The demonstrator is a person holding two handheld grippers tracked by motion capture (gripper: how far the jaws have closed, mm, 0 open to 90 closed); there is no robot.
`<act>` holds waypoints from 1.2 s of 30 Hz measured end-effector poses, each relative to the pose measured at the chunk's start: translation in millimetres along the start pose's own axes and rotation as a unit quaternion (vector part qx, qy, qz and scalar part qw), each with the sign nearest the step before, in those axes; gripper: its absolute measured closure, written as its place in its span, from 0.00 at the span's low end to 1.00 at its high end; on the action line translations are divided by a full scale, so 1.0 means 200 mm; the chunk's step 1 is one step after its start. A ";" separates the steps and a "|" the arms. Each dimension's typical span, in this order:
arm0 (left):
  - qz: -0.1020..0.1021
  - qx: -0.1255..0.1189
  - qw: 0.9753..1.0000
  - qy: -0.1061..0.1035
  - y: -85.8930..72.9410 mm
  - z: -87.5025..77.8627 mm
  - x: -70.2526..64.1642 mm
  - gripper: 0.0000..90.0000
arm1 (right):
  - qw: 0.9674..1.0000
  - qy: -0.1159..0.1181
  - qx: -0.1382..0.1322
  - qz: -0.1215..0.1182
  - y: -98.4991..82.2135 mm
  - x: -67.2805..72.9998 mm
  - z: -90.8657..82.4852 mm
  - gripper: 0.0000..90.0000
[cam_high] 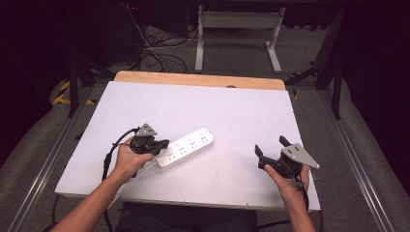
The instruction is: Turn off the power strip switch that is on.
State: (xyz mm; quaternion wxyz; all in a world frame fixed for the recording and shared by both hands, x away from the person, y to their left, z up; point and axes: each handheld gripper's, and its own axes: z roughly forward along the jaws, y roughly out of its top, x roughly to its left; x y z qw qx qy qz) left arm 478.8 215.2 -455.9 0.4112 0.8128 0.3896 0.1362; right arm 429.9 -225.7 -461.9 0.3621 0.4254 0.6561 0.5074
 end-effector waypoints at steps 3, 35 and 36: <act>0.002 -0.021 1.000 0.007 0.01 -0.03 0.01 1.00 | 1.000 0.000 -0.001 0.000 0.00 0.00 0.00 0.10; -0.119 -0.272 0.903 0.311 -0.14 -0.54 0.20 1.00 | 1.000 0.001 -0.001 -0.004 0.00 0.01 0.00 0.10; -0.126 -0.273 0.900 0.315 -0.15 -0.54 0.20 1.00 | 1.000 0.001 -0.001 -0.004 0.00 0.01 0.00 0.10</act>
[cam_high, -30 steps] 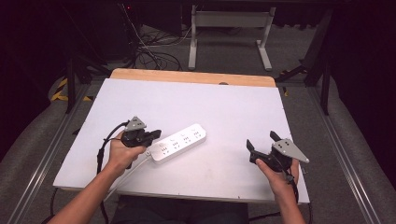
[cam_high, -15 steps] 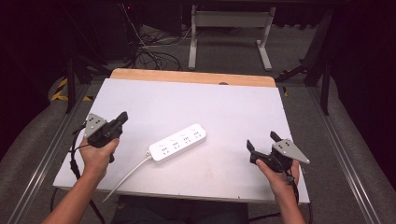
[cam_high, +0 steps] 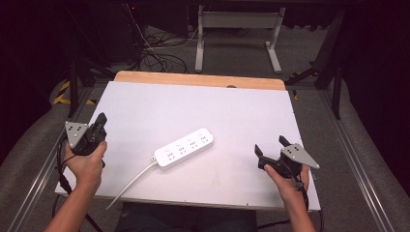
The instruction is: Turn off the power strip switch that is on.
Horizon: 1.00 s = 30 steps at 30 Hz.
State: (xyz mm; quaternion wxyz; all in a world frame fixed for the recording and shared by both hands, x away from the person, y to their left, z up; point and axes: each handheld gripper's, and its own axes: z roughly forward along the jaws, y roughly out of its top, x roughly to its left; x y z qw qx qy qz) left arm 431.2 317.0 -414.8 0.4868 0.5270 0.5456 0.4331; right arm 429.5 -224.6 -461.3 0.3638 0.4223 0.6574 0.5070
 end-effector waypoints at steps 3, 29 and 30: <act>-0.007 0.006 1.000 0.006 0.00 0.01 0.02 1.00 | 1.000 -0.001 0.001 0.000 0.00 0.00 0.00 0.10; 0.035 0.055 0.997 -0.034 -0.01 0.06 -0.03 0.06 | 1.000 0.000 0.002 0.000 0.00 0.00 0.00 0.10; 0.036 0.056 0.997 -0.034 -0.01 0.06 -0.03 0.05 | 1.000 0.000 0.002 0.000 0.00 0.00 0.00 0.10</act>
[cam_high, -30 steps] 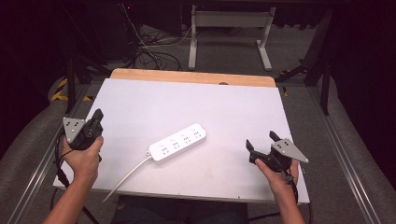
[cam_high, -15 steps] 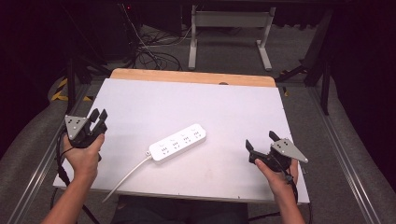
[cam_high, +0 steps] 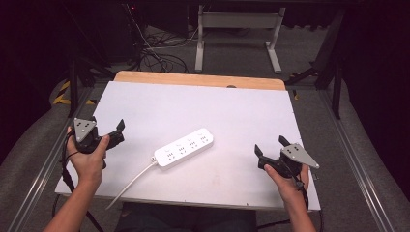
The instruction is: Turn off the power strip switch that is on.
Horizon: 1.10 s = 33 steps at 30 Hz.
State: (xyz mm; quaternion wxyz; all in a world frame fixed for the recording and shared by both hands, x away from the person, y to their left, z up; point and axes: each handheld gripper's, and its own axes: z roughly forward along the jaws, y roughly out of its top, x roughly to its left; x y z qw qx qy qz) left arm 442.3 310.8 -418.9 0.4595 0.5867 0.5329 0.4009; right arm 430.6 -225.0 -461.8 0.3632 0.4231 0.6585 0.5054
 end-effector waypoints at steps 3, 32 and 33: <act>0.000 0.002 1.000 0.002 -0.01 0.00 -0.01 0.01 | 1.000 0.000 0.000 0.000 0.00 0.00 0.00 0.10; -0.006 0.015 1.000 -0.019 -0.04 0.03 0.00 0.04 | 1.000 0.000 0.004 -0.006 0.00 0.01 0.01 0.11; -0.006 0.015 1.000 -0.017 -0.04 0.03 0.00 0.04 | 1.000 0.000 0.004 -0.006 0.00 0.01 0.01 0.10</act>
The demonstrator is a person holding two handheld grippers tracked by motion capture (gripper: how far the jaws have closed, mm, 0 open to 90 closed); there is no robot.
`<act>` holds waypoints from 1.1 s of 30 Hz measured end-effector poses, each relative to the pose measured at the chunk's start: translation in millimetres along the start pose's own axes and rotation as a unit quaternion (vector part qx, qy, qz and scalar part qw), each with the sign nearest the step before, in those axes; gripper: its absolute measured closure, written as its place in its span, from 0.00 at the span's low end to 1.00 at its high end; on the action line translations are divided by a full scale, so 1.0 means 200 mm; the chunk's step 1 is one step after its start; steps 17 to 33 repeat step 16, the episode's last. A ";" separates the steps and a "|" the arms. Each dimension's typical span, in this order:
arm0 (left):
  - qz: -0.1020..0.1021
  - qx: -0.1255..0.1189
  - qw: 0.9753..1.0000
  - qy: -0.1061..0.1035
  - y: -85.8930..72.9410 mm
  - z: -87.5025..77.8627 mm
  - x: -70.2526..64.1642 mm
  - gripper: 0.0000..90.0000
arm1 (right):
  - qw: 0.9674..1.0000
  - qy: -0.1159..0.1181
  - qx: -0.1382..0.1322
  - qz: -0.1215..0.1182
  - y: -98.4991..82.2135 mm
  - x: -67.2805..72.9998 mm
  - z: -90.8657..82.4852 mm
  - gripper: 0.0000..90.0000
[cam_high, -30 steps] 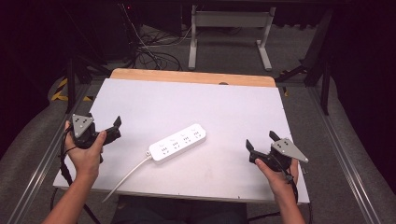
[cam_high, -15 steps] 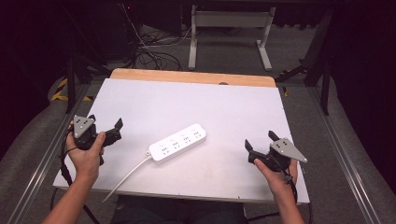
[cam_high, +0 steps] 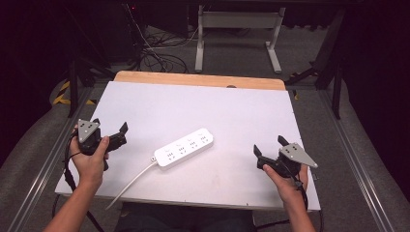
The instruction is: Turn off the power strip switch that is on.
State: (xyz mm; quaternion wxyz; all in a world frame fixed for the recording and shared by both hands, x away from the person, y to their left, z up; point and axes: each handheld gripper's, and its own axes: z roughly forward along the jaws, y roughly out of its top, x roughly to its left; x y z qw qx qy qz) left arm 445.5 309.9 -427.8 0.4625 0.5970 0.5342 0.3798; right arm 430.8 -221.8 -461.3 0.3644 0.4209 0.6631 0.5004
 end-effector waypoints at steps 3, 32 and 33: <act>0.001 0.000 1.000 0.003 0.00 0.00 0.00 0.04 | 1.000 0.000 0.000 0.001 0.00 0.00 0.00 0.10; 0.004 -0.002 1.000 0.013 -0.01 0.02 0.00 0.05 | 1.000 0.001 0.002 0.002 0.00 0.00 0.01 0.11; 0.004 -0.002 1.000 0.013 -0.01 0.02 0.00 0.05 | 1.000 0.001 0.002 0.002 0.00 0.00 0.01 0.11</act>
